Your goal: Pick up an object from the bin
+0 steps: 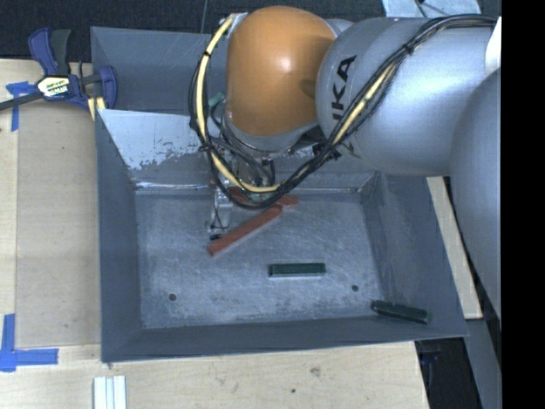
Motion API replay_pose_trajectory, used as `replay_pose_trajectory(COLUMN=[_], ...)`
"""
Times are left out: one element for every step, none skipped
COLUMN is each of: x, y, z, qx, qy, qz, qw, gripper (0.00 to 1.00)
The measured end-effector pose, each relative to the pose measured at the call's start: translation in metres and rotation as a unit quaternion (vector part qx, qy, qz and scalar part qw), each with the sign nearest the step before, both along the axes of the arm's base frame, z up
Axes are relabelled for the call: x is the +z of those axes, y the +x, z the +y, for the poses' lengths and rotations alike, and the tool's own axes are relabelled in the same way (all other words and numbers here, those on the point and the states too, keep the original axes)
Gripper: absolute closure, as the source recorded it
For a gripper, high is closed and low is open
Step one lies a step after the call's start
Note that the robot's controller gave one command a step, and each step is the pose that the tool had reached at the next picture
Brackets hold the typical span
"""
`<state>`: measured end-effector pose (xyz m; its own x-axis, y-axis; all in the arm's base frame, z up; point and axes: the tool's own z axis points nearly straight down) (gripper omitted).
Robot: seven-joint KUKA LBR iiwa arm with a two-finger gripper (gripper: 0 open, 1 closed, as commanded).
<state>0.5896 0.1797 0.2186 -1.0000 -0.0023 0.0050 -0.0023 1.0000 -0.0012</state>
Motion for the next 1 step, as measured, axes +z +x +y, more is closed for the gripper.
replay_pose_trajectory(x=[-0.0150], y=[0.0058], z=[-0.0102], qx=[0.015], qy=[0.003], qz=[-0.0097], qw=[0.9998], gripper=[0.00])
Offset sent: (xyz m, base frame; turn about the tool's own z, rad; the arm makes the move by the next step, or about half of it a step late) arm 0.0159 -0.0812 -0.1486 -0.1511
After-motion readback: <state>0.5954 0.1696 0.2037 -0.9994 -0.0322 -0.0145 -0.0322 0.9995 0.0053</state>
